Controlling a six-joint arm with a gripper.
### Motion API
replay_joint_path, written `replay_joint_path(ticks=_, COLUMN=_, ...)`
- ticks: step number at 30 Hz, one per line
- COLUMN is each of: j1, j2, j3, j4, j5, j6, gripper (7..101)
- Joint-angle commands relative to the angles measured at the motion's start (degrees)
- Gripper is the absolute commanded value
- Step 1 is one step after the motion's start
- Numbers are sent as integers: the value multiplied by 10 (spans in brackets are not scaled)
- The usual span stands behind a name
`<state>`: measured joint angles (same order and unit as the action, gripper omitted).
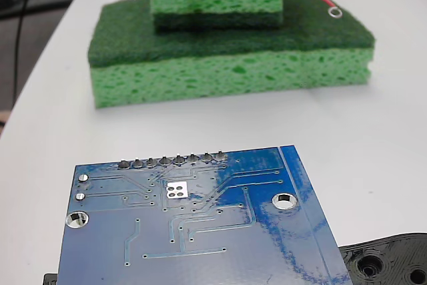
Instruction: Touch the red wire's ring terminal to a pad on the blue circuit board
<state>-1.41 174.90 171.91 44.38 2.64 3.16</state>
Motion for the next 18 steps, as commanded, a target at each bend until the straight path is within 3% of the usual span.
replay_joint_path(ticks=1, j1=8, j2=1, j3=-6, j4=-3, j5=0, j6=4, gripper=1003)
replay_joint_path(ticks=18, j1=11, j2=-4, j3=-30, j4=-4, j5=6, j6=12, gripper=1003)
